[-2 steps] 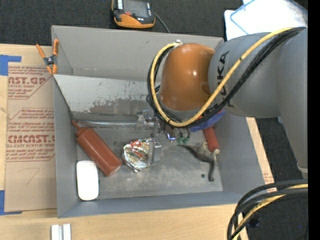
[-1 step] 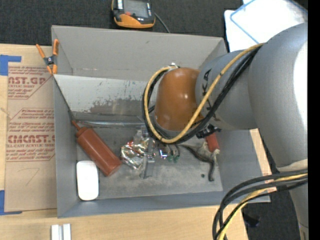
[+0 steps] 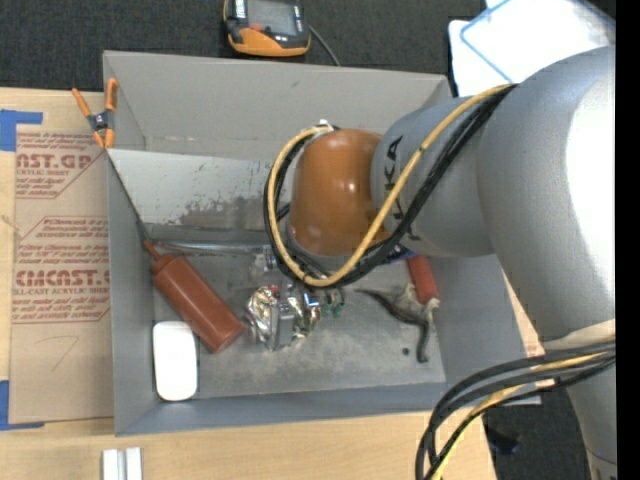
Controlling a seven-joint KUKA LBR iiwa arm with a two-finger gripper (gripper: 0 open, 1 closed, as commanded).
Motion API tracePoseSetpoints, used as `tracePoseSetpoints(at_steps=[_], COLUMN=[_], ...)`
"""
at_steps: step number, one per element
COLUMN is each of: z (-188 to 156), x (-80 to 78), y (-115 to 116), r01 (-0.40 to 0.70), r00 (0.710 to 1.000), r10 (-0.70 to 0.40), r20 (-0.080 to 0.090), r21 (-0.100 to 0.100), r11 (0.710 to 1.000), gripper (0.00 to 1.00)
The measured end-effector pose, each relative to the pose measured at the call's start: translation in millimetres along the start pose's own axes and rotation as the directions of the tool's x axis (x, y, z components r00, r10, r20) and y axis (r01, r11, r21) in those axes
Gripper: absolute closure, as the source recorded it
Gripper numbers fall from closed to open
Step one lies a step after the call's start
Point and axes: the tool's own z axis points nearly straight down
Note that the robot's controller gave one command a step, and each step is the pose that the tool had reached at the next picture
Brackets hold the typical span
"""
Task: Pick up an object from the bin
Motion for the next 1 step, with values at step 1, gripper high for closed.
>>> tracePoseSetpoints(at_steps=[1], z=[15.1], x=[8.0], y=[-14.1], r01=[-0.062], r00=[0.998], r10=[0.062], r20=[-0.011], r21=[0.001], r11=[0.998], gripper=[0.00])
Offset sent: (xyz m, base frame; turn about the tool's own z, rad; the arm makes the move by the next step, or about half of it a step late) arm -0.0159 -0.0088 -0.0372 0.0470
